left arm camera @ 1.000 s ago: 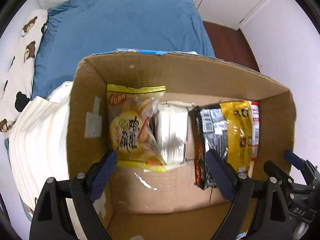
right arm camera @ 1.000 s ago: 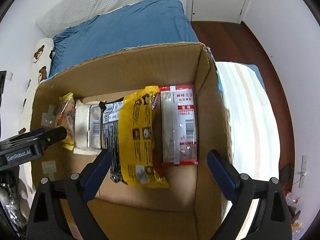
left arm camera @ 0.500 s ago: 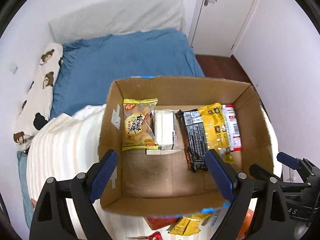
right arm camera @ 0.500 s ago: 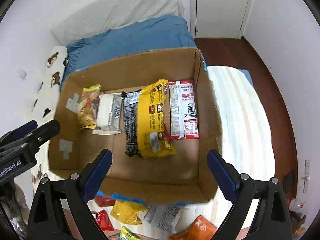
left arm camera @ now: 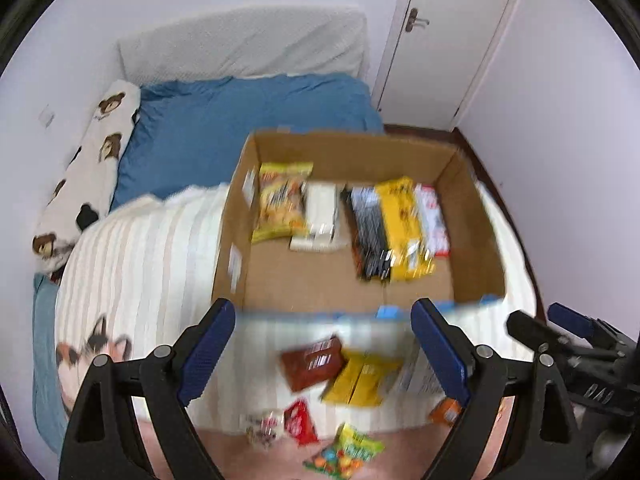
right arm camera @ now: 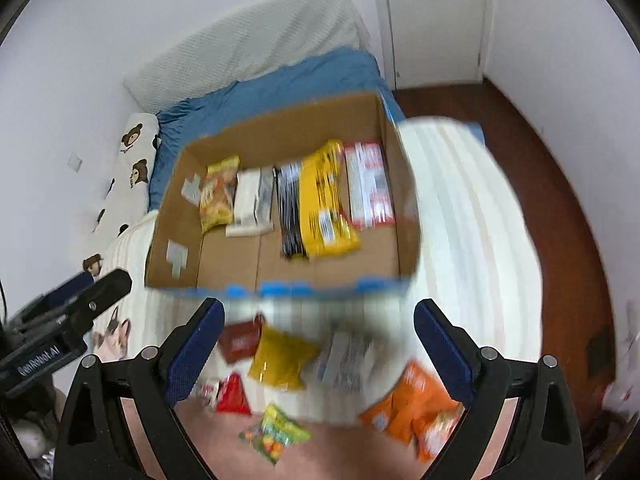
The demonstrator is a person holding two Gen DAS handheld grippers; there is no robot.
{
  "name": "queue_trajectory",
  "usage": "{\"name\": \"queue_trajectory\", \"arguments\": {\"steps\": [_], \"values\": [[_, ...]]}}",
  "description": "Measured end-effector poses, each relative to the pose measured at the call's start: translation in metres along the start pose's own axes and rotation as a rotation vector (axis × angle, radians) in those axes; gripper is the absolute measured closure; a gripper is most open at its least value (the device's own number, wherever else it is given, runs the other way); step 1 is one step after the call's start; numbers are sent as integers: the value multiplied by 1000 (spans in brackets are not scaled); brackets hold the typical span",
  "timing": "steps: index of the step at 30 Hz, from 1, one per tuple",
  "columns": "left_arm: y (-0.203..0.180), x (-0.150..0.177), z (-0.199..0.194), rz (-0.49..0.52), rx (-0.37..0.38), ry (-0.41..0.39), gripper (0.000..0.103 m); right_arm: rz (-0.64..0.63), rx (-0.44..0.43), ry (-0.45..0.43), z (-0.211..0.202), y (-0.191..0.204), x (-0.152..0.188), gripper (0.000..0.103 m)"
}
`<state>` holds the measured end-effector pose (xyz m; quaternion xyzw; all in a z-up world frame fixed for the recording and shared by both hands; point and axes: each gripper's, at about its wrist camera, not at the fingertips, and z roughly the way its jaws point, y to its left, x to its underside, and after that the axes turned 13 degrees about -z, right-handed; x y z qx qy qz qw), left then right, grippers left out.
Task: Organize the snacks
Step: 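Move both tools back toward the remaining snacks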
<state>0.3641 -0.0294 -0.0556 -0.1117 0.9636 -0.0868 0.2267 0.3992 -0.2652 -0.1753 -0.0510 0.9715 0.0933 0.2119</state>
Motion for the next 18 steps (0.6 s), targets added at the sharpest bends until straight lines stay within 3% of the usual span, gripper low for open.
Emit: {"name": "queue_trajectory", "arguments": {"steps": [6, 8, 10, 17, 18], "values": [[18, 61, 51, -36, -82, 127, 13, 126, -65, 120, 57, -21, 56, 6], [19, 75, 80, -27, -120, 186, 13, 151, -64, 143, 79, -25, 64, 9], [22, 86, 96, -36, -132, 224, 13, 174, -55, 173, 103, -28, 67, 20], [36, 97, 102, -31, -191, 224, 13, 186, 10, 291, 174, -21, 74, 22], [36, 96, 104, -30, -190, 226, 13, 164, 36, 292, 179, -20, 77, 29]]}}
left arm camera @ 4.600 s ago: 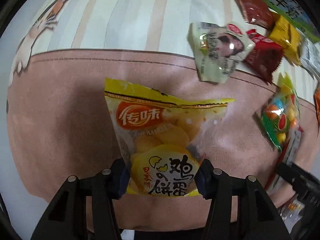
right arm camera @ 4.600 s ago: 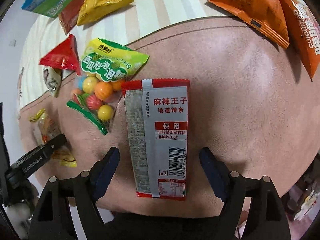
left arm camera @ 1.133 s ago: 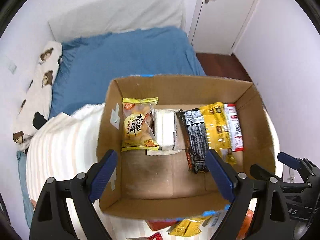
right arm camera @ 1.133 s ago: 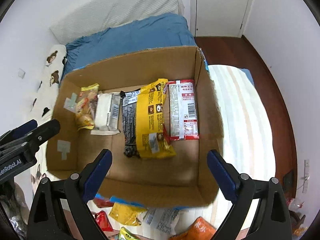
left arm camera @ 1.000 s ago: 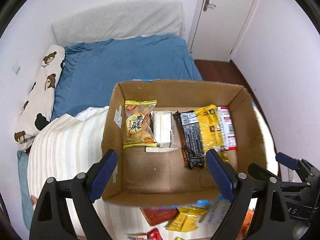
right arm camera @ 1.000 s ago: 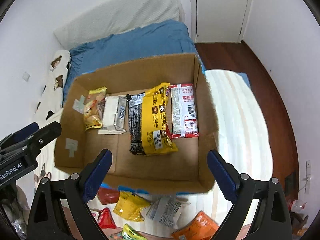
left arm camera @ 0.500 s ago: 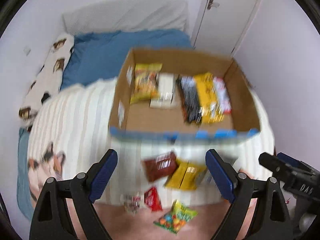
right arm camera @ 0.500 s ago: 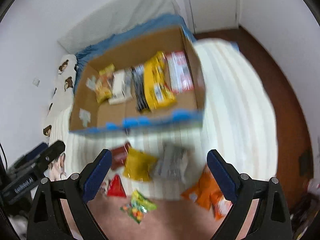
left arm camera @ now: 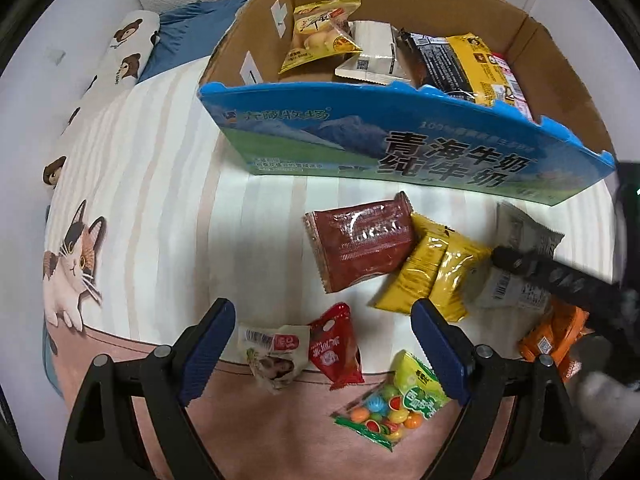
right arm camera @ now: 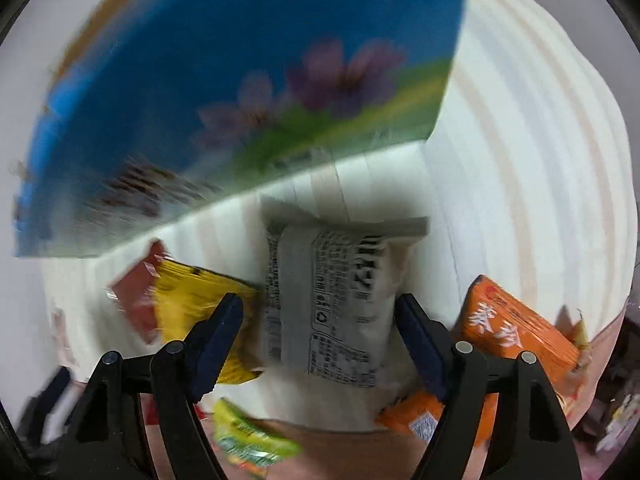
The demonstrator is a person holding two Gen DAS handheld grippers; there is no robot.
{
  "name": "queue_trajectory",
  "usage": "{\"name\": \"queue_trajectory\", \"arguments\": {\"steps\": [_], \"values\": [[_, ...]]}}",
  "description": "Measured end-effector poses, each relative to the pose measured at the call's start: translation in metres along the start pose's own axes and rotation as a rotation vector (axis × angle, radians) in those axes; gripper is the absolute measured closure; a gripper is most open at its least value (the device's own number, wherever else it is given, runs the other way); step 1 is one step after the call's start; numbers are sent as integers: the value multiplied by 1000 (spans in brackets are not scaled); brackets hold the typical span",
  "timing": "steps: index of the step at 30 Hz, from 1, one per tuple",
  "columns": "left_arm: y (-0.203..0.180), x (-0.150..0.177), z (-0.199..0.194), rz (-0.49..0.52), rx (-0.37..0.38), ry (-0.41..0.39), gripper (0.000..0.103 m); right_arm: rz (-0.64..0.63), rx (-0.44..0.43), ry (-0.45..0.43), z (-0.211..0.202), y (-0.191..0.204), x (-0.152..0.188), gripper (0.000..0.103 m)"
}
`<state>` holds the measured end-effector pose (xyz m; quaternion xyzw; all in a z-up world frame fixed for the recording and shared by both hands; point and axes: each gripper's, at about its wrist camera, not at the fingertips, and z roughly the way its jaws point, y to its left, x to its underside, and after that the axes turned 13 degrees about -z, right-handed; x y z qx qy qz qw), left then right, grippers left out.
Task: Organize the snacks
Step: 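Move both tools back toward the remaining snacks, then grasp the yellow chip bag with the left tool while the right tool grasps the white bread bag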
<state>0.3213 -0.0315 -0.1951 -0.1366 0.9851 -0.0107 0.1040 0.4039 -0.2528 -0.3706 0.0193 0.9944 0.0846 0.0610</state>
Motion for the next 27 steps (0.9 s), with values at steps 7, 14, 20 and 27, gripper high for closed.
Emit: {"name": "queue_trajectory", "arguments": {"steps": [7, 14, 20, 27], "values": [[-32, -11, 31, 72, 46, 96, 13, -38, 3, -5, -12, -19, 22, 48], [-80, -14, 80, 151, 106, 228, 28, -25, -50, 25, -13, -39, 48, 48], [-76, -1, 77, 107, 74, 209, 51, -35, -73, 28, -12, -47, 65, 48], [-29, 63, 72, 28, 44, 270, 51, -165, -165, 101, -8, -20, 107, 48]]}}
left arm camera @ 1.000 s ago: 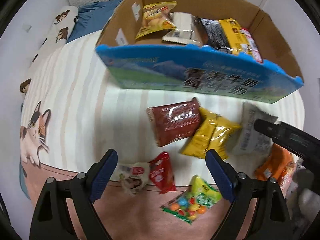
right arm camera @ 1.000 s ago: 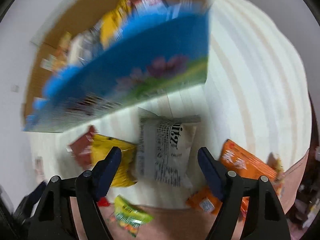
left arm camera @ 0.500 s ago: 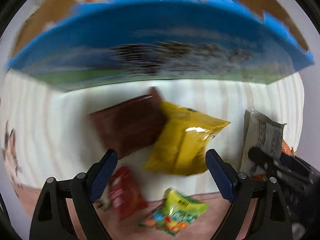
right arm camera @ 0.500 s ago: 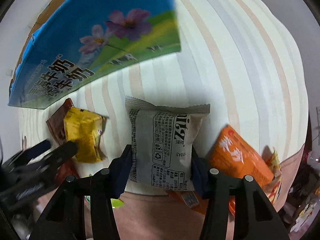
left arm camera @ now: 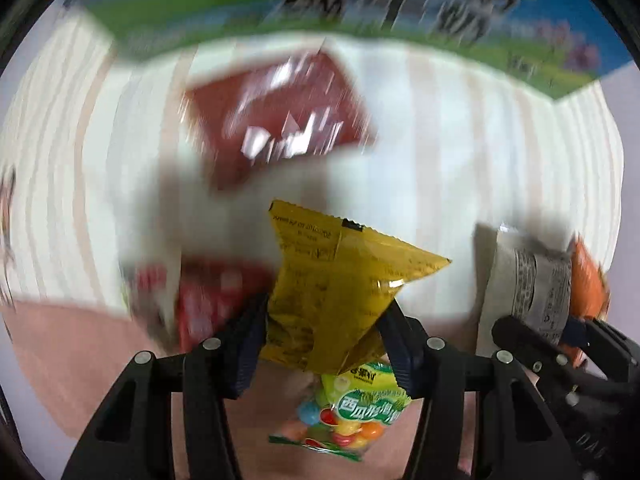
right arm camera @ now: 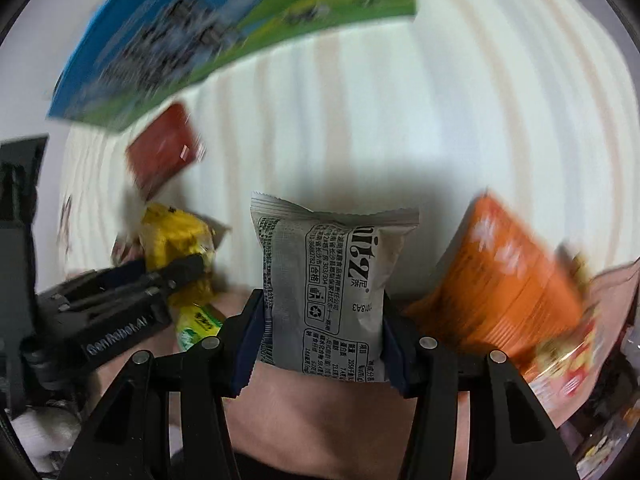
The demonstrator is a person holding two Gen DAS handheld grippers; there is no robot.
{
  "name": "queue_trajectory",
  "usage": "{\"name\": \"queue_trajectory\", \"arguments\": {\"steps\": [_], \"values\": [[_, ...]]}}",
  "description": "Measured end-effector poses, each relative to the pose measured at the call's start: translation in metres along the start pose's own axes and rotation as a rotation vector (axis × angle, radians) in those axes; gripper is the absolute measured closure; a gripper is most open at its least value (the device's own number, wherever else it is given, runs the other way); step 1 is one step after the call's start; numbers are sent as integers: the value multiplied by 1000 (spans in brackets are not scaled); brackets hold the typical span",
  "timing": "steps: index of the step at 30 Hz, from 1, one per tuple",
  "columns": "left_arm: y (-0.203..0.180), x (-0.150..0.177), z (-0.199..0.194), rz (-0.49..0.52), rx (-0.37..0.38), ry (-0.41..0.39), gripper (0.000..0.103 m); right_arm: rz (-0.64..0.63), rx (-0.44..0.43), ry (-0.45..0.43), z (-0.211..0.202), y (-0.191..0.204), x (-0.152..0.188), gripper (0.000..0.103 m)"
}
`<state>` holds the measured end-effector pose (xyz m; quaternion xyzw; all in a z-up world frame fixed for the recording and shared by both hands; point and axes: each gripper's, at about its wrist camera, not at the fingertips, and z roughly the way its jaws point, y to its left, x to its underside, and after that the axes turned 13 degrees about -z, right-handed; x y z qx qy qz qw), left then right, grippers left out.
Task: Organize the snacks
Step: 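Grasp the yellow chip bag with the left tool while the right tool grasps the white bread bag, then carry both bags over the cardboard box and lower them inside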
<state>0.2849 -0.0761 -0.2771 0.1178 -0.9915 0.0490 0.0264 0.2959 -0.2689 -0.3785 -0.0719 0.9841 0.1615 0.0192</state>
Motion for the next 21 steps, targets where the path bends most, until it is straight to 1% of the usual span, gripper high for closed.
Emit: {"name": "queue_trajectory", "arguments": {"steps": [1, 3, 5, 8, 9, 11, 12, 13, 14, 15, 17, 18, 21], "values": [[5, 5, 1, -14, 3, 7, 51, -7, -11, 11, 3, 2, 5, 48], [12, 13, 5, -29, 7, 14, 51, -25, 4, 23, 9, 5, 11, 47], [15, 14, 10, -30, 14, 15, 49, -20, 13, 25, 13, 5, 18, 46], [16, 13, 20, -22, 8, 18, 48, -11, 16, 35, 17, 10, 18, 36], [15, 10, 23, -24, 7, 16, 48, -19, 27, 38, 19, 14, 18, 35], [14, 13, 25, -23, 2, 6, 50, -41, 78, 40, 27, 25, 17, 35], [21, 18, 25, -28, 4, -3, 50, -53, 106, 38, 33, 30, 18, 38], [22, 20, 22, -32, 5, -11, 51, -58, 148, 34, 36, 32, 21, 44], [23, 23, 19, -35, 10, -15, 52, -59, 158, 25, 37, 33, 23, 44], [24, 30, 17, -39, 13, -16, 52, -56, 161, 13, 36, 34, 26, 47], [28, 33, 9, -51, 25, -20, 53, -49, 152, -14, 30, 36, 32, 52], [31, 33, 5, -57, 33, -23, 53, -41, 133, -22, 24, 34, 38, 56], [41, 39, -14, -68, 65, -35, 53, -15, 74, -42, 9, 31, 47, 57]]}}
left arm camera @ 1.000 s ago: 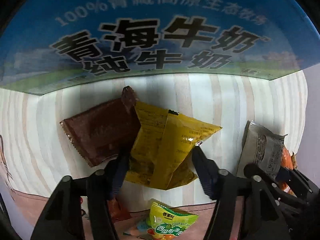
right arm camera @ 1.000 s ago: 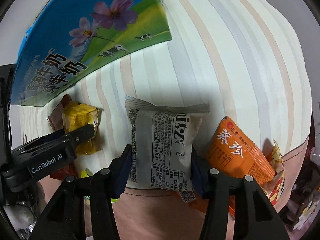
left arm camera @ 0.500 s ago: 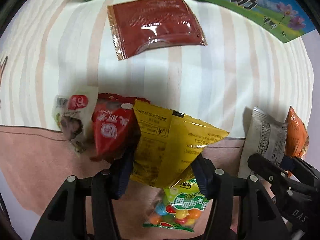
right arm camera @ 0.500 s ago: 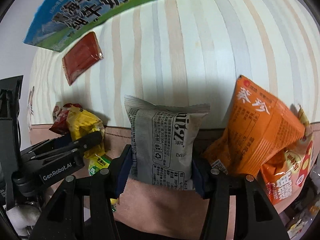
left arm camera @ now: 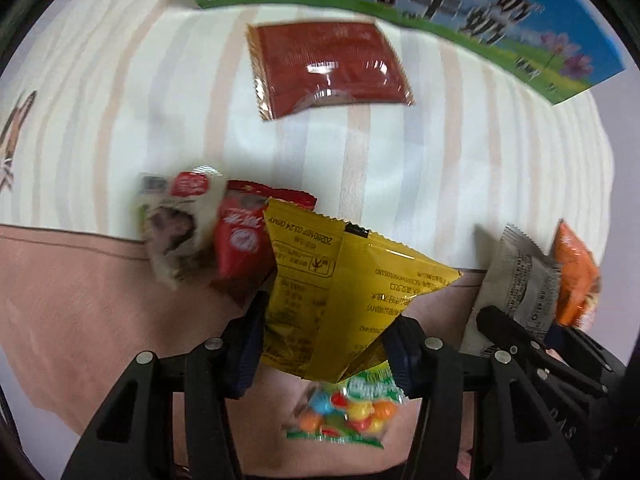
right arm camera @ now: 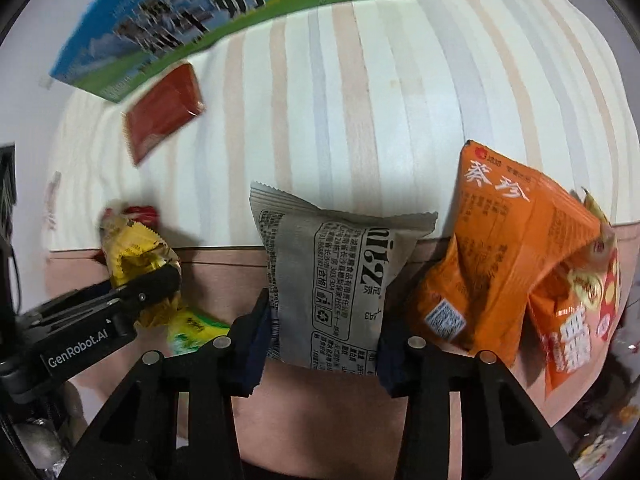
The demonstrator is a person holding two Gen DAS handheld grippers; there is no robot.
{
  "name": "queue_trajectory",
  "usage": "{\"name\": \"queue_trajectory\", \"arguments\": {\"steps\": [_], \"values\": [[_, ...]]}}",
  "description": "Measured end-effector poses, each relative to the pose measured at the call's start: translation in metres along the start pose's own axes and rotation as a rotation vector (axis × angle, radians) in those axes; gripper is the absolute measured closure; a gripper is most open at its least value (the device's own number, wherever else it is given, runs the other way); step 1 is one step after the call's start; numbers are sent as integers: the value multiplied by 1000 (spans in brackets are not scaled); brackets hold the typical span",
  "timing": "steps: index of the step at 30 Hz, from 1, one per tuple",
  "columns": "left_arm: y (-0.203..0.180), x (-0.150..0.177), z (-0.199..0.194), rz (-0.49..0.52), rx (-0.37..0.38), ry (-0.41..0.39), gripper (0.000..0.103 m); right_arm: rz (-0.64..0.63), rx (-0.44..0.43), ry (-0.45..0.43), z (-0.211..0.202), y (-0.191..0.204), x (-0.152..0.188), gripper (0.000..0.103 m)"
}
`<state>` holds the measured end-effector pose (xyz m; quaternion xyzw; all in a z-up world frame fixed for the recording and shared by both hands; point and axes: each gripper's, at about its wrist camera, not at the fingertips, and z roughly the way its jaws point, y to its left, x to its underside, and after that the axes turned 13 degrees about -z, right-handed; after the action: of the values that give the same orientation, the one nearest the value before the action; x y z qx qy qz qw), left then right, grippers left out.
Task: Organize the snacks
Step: 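Carry both bags over the cardboard box and lower them inside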
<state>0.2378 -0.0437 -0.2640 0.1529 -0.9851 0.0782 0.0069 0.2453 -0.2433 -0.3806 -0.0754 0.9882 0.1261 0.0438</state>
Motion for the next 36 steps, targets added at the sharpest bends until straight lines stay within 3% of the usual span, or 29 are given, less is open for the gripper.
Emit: {"name": "queue_trajectory", "arguments": {"steps": [4, 8, 13, 17, 21, 29, 36], "values": [[7, 5, -42, -10, 59, -38, 53, 16, -71, -49, -30, -1, 2, 57], [5, -16, -93, -18, 137, -92, 53, -4, -150, -119, -69, 7, -10, 57], [-8, -64, -148, -14, 215, -155, 53, -91, -184, -238, -134, 39, -70, 57], [-25, -107, -175, 11, 221, -211, 53, -146, -197, -293, -163, 48, -110, 57], [-31, -154, -189, 7, 211, -205, 53, -203, -148, -334, -181, 58, -160, 57], [-51, -237, -163, -24, 184, -137, 53, -195, -139, -304, -158, 54, -247, 57], [-60, -287, -108, -34, 64, -20, 53, -156, -173, -213, -106, 45, -296, 57]]}}
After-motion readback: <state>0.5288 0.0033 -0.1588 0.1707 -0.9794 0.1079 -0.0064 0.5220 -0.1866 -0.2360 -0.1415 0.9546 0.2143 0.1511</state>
